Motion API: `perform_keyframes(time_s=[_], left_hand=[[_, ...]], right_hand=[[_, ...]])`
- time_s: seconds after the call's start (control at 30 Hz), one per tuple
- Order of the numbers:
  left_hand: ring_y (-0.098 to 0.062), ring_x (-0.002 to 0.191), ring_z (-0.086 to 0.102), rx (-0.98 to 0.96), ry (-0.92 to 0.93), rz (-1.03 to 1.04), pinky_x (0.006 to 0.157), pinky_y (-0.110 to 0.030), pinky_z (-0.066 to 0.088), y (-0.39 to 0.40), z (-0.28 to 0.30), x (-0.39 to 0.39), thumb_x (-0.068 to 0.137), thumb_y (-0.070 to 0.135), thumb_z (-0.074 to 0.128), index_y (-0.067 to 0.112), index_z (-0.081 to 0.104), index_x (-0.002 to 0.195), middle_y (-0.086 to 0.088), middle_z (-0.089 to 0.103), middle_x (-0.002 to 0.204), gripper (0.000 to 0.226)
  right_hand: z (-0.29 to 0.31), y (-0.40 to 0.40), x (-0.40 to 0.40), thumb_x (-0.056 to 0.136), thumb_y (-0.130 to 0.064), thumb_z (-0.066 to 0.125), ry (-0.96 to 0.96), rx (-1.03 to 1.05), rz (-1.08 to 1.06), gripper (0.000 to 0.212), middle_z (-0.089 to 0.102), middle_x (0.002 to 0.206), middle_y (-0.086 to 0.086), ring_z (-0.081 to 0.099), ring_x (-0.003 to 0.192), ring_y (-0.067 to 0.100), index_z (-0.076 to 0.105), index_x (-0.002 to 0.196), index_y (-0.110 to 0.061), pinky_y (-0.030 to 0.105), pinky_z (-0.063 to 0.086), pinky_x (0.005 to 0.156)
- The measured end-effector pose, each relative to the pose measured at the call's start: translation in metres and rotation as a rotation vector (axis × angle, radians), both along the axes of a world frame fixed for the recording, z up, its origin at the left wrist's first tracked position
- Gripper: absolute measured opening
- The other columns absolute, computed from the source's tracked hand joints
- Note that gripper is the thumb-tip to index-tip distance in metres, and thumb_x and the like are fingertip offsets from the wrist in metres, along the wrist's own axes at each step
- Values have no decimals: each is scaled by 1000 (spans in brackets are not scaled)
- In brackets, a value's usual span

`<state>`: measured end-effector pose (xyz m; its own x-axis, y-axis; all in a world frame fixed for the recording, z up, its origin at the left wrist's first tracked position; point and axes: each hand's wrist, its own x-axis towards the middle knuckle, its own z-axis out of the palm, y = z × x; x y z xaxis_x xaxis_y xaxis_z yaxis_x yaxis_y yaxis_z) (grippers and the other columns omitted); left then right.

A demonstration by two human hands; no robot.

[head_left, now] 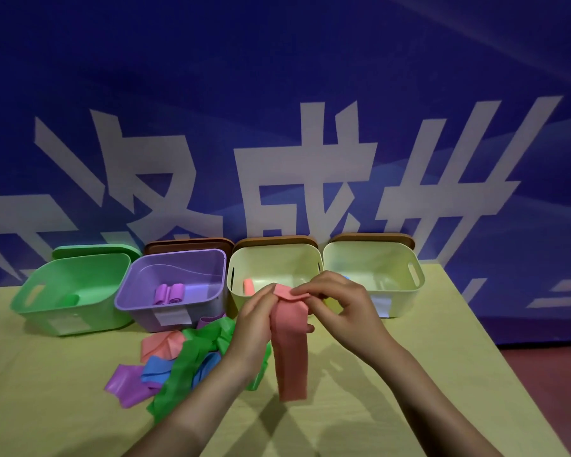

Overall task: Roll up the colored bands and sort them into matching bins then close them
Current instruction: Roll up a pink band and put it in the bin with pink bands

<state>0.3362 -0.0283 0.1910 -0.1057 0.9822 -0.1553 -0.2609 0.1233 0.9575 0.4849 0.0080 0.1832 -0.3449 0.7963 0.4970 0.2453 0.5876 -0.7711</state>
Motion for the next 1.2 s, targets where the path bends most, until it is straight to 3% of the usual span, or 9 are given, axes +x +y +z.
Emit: perform_keyframes(time_s=[0.2, 0.37, 0.47, 0.6, 0.77, 0.83, 1.0, 1.1, 1.2], left_hand=[[-31, 81, 70, -10, -15, -42, 73, -44, 58, 1, -6, 1, 100, 27, 36, 3, 66, 98, -21, 71, 93, 39], [-31, 82, 68, 75, 54, 17, 63, -36, 58, 0, -11, 2, 96, 13, 48, -1, 66, 100, -21, 70, 93, 24], [-11, 78, 68, 127, 113, 50, 65, -21, 53, -2, -7, 4, 97, 10, 48, 5, 69, 92, -2, 73, 83, 22], [8, 82, 62, 227, 319, 10, 73, -7, 43, -1, -2, 2, 97, 8, 48, 12, 72, 90, 13, 73, 83, 25], [-12, 79, 64, 335, 523, 24, 75, -26, 48, 6, -20, -1, 88, 40, 49, 18, 69, 83, 2, 69, 77, 30], [-12, 77, 63, 333, 514, 19, 72, -28, 48, 7, -24, -2, 87, 40, 50, 21, 69, 83, 2, 69, 77, 27], [-5, 80, 62, 187, 362, -67, 77, -27, 47, 8, -12, 1, 96, 11, 52, 21, 72, 85, 3, 72, 82, 25], [-6, 81, 64, 69, 253, -101, 81, -35, 49, 9, -10, 1, 91, 20, 56, 26, 76, 79, 5, 73, 82, 24], [-24, 85, 59, -14, 120, -94, 78, -39, 45, 8, -13, 2, 76, 38, 62, 21, 77, 83, -13, 67, 88, 23]], right_hand=[[-6, 6, 8, 86, -3, 65, -86, 55, -10, 22, 66, 86, -4, 63, 81, 5, 76, 99, -17, 18, 48, 74], [-5, 4, 4, 88, -17, 61, -45, -21, 12, 19, 66, 86, -9, 64, 83, 10, 75, 98, -21, 22, 50, 75], [1, 1, -2, 84, -28, 62, 144, -293, 18, 18, 67, 83, -9, 63, 81, 9, 73, 97, -24, 25, 52, 74], [3, 1, -10, 83, -14, 73, 189, -462, -24, 8, 68, 76, -5, 61, 72, 5, 73, 91, -13, 18, 48, 69], [-2, -4, -12, 82, -8, 73, 153, -407, -100, 16, 55, 58, -8, 44, 55, 2, 65, 69, -12, 15, 35, 55], [-3, -4, -11, 81, -6, 72, 157, -395, -113, 21, 53, 54, -11, 42, 53, 0, 64, 66, -16, 13, 33, 54], [-3, -2, -7, 80, -7, 73, 211, -425, -118, 16, 59, 55, -10, 48, 55, 3, 69, 68, -17, 16, 39, 57], [-5, 0, -6, 79, -7, 74, 238, -418, -141, 10, 66, 68, -4, 57, 66, 9, 73, 73, -15, 20, 45, 63], [-8, 2, -4, 80, -7, 73, 237, -384, -170, 14, 69, 78, -5, 63, 75, 14, 75, 81, -21, 24, 49, 69]])
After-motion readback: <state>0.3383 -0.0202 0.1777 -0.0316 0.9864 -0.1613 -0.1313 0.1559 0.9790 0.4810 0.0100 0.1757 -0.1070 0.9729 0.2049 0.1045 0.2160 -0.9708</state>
